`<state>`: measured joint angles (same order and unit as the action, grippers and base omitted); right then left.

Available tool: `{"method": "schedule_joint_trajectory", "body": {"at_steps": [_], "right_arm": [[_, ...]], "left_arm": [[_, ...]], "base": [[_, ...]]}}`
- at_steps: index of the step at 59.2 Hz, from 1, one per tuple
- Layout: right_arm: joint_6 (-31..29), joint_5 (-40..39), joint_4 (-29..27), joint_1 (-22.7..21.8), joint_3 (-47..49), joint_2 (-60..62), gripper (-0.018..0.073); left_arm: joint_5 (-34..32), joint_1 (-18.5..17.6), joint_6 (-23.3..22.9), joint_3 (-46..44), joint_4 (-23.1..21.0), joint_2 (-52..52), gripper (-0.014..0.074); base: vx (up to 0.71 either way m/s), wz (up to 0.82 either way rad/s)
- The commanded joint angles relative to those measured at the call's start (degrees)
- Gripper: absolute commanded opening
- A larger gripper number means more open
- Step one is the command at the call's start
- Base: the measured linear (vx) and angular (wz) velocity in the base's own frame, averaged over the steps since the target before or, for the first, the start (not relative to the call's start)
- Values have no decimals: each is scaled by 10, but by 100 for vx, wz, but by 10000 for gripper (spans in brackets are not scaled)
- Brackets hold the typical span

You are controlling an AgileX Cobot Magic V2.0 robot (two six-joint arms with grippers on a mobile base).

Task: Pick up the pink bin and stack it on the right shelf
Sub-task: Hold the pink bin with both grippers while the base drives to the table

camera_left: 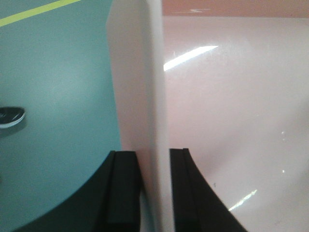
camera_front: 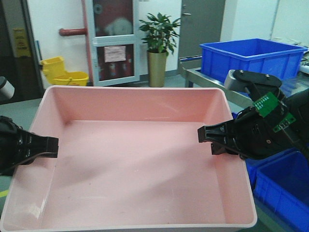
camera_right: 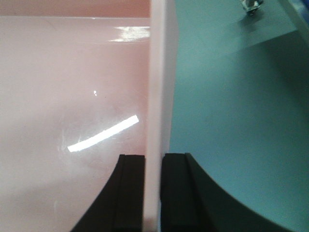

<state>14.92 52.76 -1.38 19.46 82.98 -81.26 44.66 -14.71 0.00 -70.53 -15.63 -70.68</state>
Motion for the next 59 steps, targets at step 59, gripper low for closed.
{"method": "schedule_joint_trajectory", "body": {"at_steps": [59], "right_arm": [[-4, -34, 40, -10, 18, 21, -8]], "left_arm": [[-44, 2, 4, -16, 4, 22, -1]], "base": [[52, -66]]}}
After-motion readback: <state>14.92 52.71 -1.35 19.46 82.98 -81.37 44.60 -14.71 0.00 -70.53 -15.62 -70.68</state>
